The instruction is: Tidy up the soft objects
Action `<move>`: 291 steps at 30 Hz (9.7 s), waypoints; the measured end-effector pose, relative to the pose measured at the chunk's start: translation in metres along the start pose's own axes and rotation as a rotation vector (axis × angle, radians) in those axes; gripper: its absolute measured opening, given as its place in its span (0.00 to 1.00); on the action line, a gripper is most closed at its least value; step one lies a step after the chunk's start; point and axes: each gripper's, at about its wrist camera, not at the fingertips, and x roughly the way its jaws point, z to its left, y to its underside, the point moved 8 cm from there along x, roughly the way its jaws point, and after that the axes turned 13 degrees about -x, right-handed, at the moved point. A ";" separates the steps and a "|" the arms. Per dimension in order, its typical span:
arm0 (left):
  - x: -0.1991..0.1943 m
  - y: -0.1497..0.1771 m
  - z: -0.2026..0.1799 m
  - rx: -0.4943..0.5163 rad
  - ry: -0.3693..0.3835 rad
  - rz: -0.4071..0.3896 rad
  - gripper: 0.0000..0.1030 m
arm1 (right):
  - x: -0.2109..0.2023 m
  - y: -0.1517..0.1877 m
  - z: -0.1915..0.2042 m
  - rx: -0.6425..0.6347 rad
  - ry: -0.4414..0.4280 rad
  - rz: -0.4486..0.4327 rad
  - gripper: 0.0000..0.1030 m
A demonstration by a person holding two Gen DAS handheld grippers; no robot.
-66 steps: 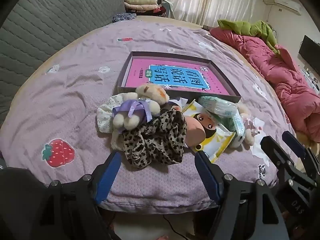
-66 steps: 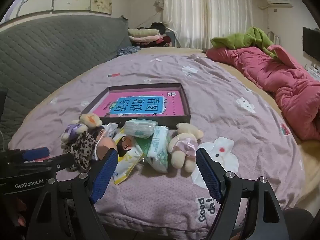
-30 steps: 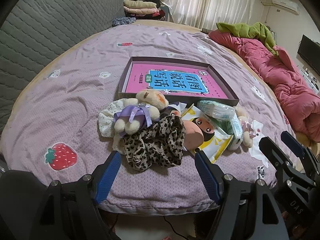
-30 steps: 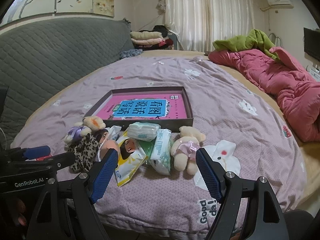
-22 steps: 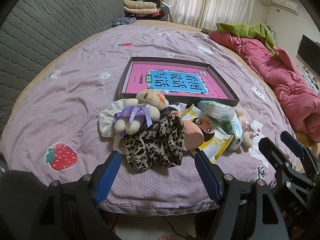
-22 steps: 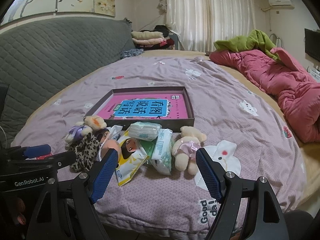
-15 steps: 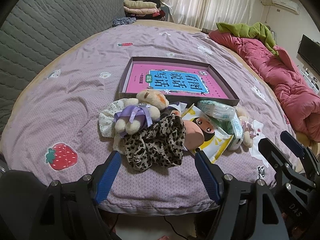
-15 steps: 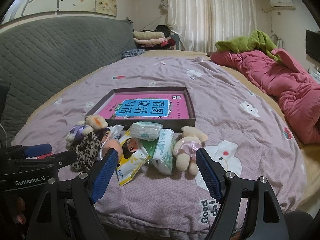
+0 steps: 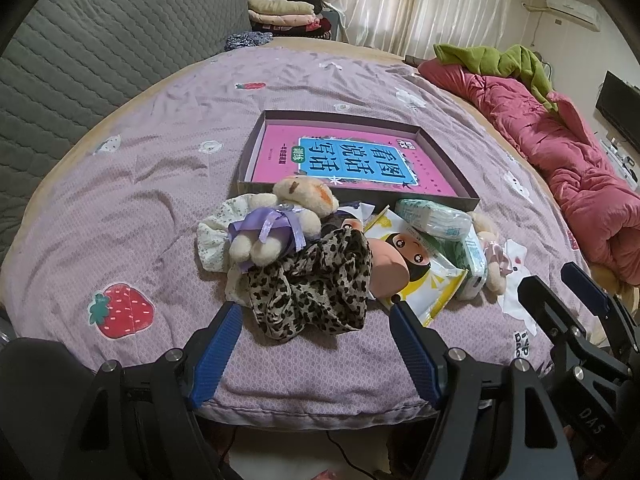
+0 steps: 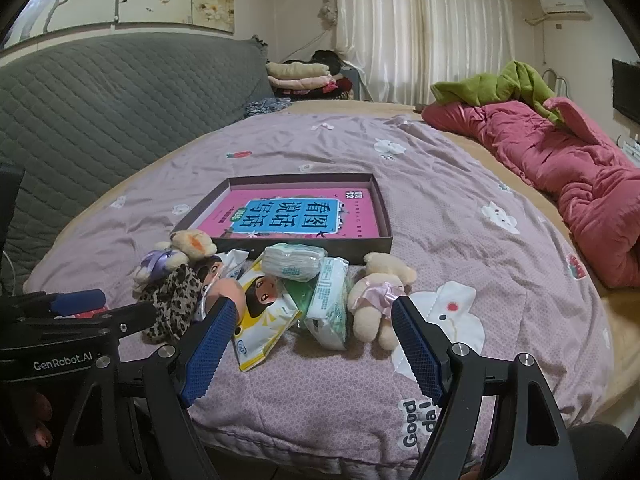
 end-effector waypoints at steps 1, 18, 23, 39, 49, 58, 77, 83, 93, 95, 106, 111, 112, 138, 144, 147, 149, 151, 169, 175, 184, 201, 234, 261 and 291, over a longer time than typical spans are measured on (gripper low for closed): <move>0.000 0.000 0.000 0.001 -0.001 -0.001 0.73 | 0.000 0.000 0.000 -0.001 0.001 0.001 0.78; 0.002 -0.014 0.016 -0.041 0.017 -0.019 0.74 | 0.008 0.005 -0.014 0.061 -0.026 0.016 0.78; 0.006 -0.025 0.021 -0.041 0.031 -0.024 0.74 | 0.015 0.006 -0.034 0.104 0.001 0.020 0.78; 0.025 -0.047 0.029 -0.032 0.081 -0.007 0.74 | 0.057 0.021 -0.077 0.180 0.049 0.158 0.78; 0.046 -0.064 0.024 -0.006 0.092 0.030 0.74 | 0.070 0.021 -0.080 0.181 0.034 0.177 0.78; 0.080 -0.071 0.017 0.047 0.106 0.135 0.74 | 0.083 0.021 -0.083 0.172 0.023 0.199 0.78; 0.108 -0.064 0.015 0.043 0.103 0.191 0.68 | 0.138 0.038 -0.080 0.177 -0.031 0.337 0.78; 0.112 -0.066 0.014 0.037 0.117 0.196 0.61 | 0.148 0.035 -0.073 0.177 -0.090 0.330 0.49; 0.109 -0.072 0.015 -0.031 0.213 0.219 0.50 | 0.132 0.018 -0.079 0.157 -0.060 0.256 0.44; 0.106 -0.076 0.016 -0.037 0.220 0.204 0.49 | 0.124 0.011 -0.081 0.147 -0.043 0.227 0.44; 0.078 -0.093 0.006 -0.021 0.274 0.088 0.49 | 0.107 -0.020 -0.063 0.086 -0.068 0.117 0.44; 0.075 -0.100 0.009 -0.031 0.259 0.051 0.49 | 0.107 -0.031 -0.059 0.077 -0.074 0.099 0.44; 0.076 -0.101 0.009 -0.030 0.256 0.045 0.49 | 0.107 -0.032 -0.058 0.074 -0.075 0.096 0.44; 0.104 -0.152 0.014 -0.073 0.208 -0.040 0.49 | 0.119 -0.082 -0.072 -0.026 -0.049 -0.020 0.44; 0.116 -0.160 0.014 -0.091 0.206 -0.027 0.49 | 0.127 -0.086 -0.076 -0.027 -0.049 -0.021 0.44; 0.120 -0.163 0.014 -0.100 0.203 -0.029 0.49 | 0.130 -0.090 -0.079 -0.029 -0.046 -0.024 0.44; 0.125 -0.163 0.013 -0.104 0.203 -0.020 0.49 | 0.133 -0.092 -0.081 -0.027 -0.044 -0.026 0.44; 0.129 -0.164 0.012 -0.099 0.197 -0.014 0.49 | 0.135 -0.095 -0.083 -0.029 -0.042 -0.027 0.44; 0.169 -0.168 0.010 -0.141 0.175 0.053 0.49 | 0.166 -0.099 -0.077 -0.074 -0.044 0.017 0.44; 0.179 -0.167 0.003 -0.111 0.152 0.058 0.49 | 0.182 -0.088 -0.077 -0.065 -0.046 0.074 0.44; 0.190 -0.157 0.000 -0.096 0.141 0.113 0.49 | 0.213 -0.076 -0.065 -0.115 -0.054 0.178 0.44; 0.193 -0.153 -0.011 -0.062 0.149 0.122 0.50 | 0.232 -0.052 -0.076 -0.103 -0.021 0.290 0.47; 0.187 -0.164 -0.007 -0.064 0.154 0.100 0.60 | 0.208 -0.075 -0.090 -0.061 -0.018 0.188 0.67; 0.135 -0.198 0.029 -0.132 0.166 -0.053 0.66 | 0.164 -0.111 -0.112 -0.030 0.025 -0.028 0.73; 0.066 -0.178 0.042 -0.129 0.192 -0.173 0.66 | 0.095 -0.105 -0.109 0.089 0.018 -0.141 0.74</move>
